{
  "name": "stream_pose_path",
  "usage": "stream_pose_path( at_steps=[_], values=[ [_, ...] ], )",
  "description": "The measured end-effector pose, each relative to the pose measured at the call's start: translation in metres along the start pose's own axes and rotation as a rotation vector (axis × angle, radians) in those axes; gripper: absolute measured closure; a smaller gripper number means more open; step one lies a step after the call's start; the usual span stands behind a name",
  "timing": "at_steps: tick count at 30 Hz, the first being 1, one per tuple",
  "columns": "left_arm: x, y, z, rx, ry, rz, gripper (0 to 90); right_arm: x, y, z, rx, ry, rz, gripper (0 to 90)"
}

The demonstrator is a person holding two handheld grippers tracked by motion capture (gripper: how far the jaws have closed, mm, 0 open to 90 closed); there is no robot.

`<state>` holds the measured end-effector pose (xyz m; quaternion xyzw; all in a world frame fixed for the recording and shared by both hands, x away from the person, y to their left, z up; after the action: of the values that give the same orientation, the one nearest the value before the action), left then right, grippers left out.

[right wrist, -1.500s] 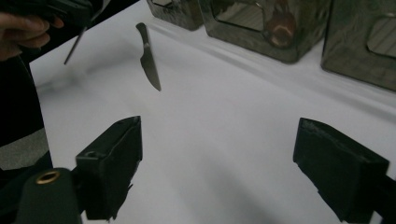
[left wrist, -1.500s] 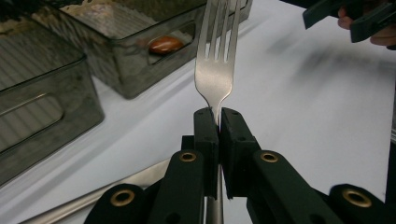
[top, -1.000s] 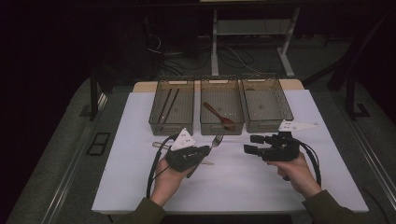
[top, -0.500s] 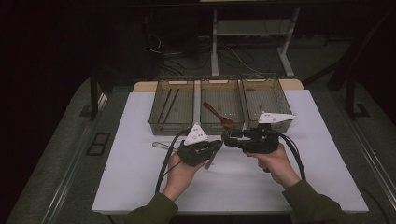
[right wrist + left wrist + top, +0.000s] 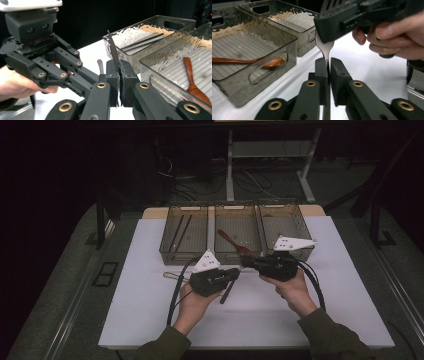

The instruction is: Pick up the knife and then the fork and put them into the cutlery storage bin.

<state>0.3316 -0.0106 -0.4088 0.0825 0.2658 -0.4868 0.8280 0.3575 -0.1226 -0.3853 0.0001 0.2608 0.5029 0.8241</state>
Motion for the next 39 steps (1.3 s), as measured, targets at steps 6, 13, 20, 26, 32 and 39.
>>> stream_pose_path(
  at_steps=[6,13,20,26,32,39],
  values=[
    [-0.003,0.004,-0.011,0.037,0.021,0.002,63.4,-0.011,-0.016,-0.002,0.008,0.007,-0.055,86.0],
    [-0.015,0.014,-0.034,0.047,0.046,0.008,47.5,-0.028,-0.038,-0.006,0.038,0.013,-0.094,86.0],
    [-0.034,0.026,-0.052,0.010,0.027,0.007,34.1,-0.048,-0.058,0.002,0.056,0.000,-0.128,86.0],
    [-0.045,0.033,-0.073,-0.008,0.061,0.022,23.4,-0.068,-0.077,0.015,0.069,-0.023,-0.169,86.0],
    [-0.058,0.040,-0.086,-0.034,0.056,0.056,14.8,-0.088,-0.096,0.030,0.091,-0.048,-0.207,86.0],
    [-0.066,0.042,-0.098,-0.051,0.059,0.080,7.1,-0.113,-0.121,0.053,0.104,-0.069,-0.278,86.0]
  ],
)
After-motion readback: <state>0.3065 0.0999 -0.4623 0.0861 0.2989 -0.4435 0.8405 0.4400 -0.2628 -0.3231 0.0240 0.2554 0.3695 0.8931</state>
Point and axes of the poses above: each handheld gripper's, and its own axes: x roughly forward along the jaws, z roughly out of its top, y roughly to its left, the point moved 8 cm from there along x, roughly forward along the jaws, and after that the axes turned 7 degrees about y, right-handed, at the moved point
